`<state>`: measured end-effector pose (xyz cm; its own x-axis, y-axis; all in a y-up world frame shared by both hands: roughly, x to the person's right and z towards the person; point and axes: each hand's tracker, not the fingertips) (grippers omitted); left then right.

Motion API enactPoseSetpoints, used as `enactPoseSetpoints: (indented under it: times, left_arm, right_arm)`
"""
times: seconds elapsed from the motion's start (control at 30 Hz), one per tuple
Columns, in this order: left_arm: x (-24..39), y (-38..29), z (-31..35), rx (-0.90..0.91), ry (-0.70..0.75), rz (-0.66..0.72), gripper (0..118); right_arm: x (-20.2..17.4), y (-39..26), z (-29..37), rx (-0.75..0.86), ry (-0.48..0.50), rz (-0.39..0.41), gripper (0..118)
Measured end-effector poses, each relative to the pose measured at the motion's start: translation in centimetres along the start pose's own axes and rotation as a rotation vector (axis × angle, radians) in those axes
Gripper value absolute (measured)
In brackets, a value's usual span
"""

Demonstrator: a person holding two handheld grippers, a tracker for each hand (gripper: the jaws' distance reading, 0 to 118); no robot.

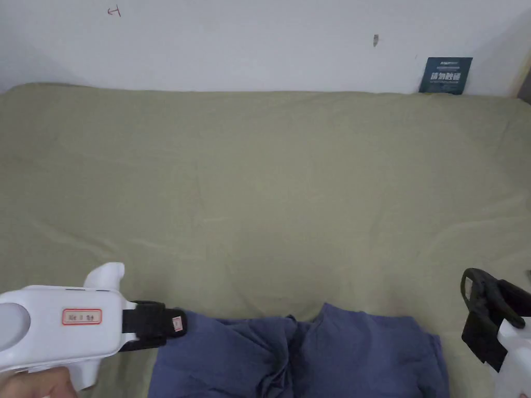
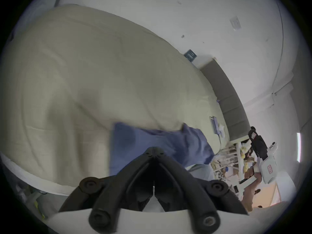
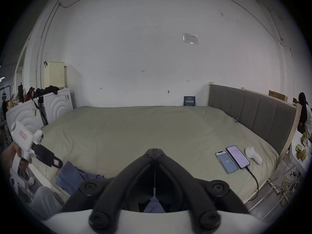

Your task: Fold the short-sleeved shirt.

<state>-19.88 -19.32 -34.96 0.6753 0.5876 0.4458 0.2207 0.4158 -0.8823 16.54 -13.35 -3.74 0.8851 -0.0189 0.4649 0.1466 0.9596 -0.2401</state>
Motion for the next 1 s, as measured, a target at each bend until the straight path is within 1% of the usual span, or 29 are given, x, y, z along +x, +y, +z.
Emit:
enactPoseSetpoints:
  times: [0.07, 0.13, 0.17, 0.2, 0.23, 0.27, 0.3, 0.33, 0.37, 0.4, 0.47, 0.5, 0.6, 0.7, 0.73, 0.77, 0.8, 0.83, 0.87, 0.9, 0.93, 1.0]
  left_arm:
    - [-2.4, 0.1, 0.7, -0.008, 0.065, 0.032, 0]
    - [-3.8, -0.3, 0.5, -0.038, 0.048, 0.034, 0]
    - [-4.5, -0.5, 0.3, -0.047, 0.015, 0.046, 10]
    - [-4.9, -0.9, 0.0, -0.047, -0.05, 0.072, 40]
    - [-5.2, -1.1, -0.4, -0.049, -0.11, 0.09, 101]
    - [-5.6, -1.3, -1.1, -0.059, -0.165, 0.108, 118]
    - [-5.7, -1.5, -2.1, -0.072, -0.197, 0.107, 117]
    - [-6.0, -1.5, -2.1, -0.035, -0.208, 0.131, 117]
    - [-6.2, -1.2, -2.8, -0.076, -0.203, 0.13, 117]
    - [-6.5, -1.0, -3.6, -0.084, -0.191, 0.145, 117]
    - [-7.1, -0.7, -5.0, -0.099, -0.211, 0.173, 116]
    - [-7.0, -1.3, -6.1, -0.117, -0.247, 0.188, 115]
    - [-7.0, -1.2, -8.6, -0.143, -0.289, 0.206, 115]
    - [-6.7, -1.1, -9.5, -0.138, -0.385, 0.221, 115]
    - [-6.5, -1.0, -10.0, -0.162, -0.412, 0.246, 111]
    - [-7.1, -1.2, -10.0, -0.167, -0.395, 0.263, 98]
    - [-7.0, -1.2, -10.3, -0.181, -0.365, 0.254, 81]
    - [-7.0, -1.3, -10.8, -0.191, -0.318, 0.223, 59]
    - [-6.9, -1.4, -11.0, -0.197, -0.276, 0.197, 40]
    - [-6.9, -1.9, -10.8, -0.193, -0.255, 0.211, 26]
    - [-7.1, -2.1, -10.7, -0.192, -0.265, 0.24, 19]
    - [-7.1, -2.4, -10.0, -0.17, -0.274, 0.256, 13]
  right_arm:
    - [-0.5, 0.1, -0.1, 0.0, 0.01, 0.003, 3]
    - [-1.1, 0.1, -0.2, 0.0, 0.016, 0.01, 3]
    - [-1.2, 0.1, -0.1, -0.001, 0.02, 0.013, 3]
    - [-1.4, 0.1, -0.1, -0.003, 0.022, 0.014, 3]
    - [-1.5, 0.2, -0.1, -0.005, 0.025, 0.016, 3]
    - [-1.6, 0.2, -0.1, -0.006, 0.025, 0.02, 3]
    - [-1.7, 0.2, -0.2, -0.007, 0.024, 0.024, 3]
    - [-1.8, 0.2, -0.2, -0.01, 0.024, 0.027, 3]
    - [-1.8, 0.3, -0.2, -0.012, 0.024, 0.029, 3]
    - [-1.8, 0.3, -0.2, -0.013, 0.024, 0.03, 3]
    - [-1.8, 0.3, -0.2, -0.016, 0.024, 0.032, 3]
    - [-1.8, 0.3, -0.2, -0.018, 0.024, 0.034, 3]
    - [-1.7, 0.3, -0.3, -0.023, 0.015, 0.046, 3]
    - [-1.5, 0.2, -0.4, -0.032, 0.01, 0.043, 3]
    - [-1.4, 0.1, -0.4, -0.032, 0.006, 0.043, 3]
    - [-1.4, 0.1, -0.5, -0.033, 0.005, 0.042, 3]
    - [-1.4, 0.1, -0.4, -0.034, 0.006, 0.041, 3]
    - [-1.4, 0.1, -0.4, -0.033, 0.005, 0.04, 3]
    - [-1.3, 0.0, -0.4, -0.033, 0.005, 0.037, 3]
    - [-1.3, 0.0, -0.4, -0.034, 0.008, 0.034, 3]
    - [-1.3, -0.1, -0.4, -0.035, 0.007, 0.033, 3]
    - [-1.2, 0.0, -0.2, -0.032, 0.011, 0.034, 3]
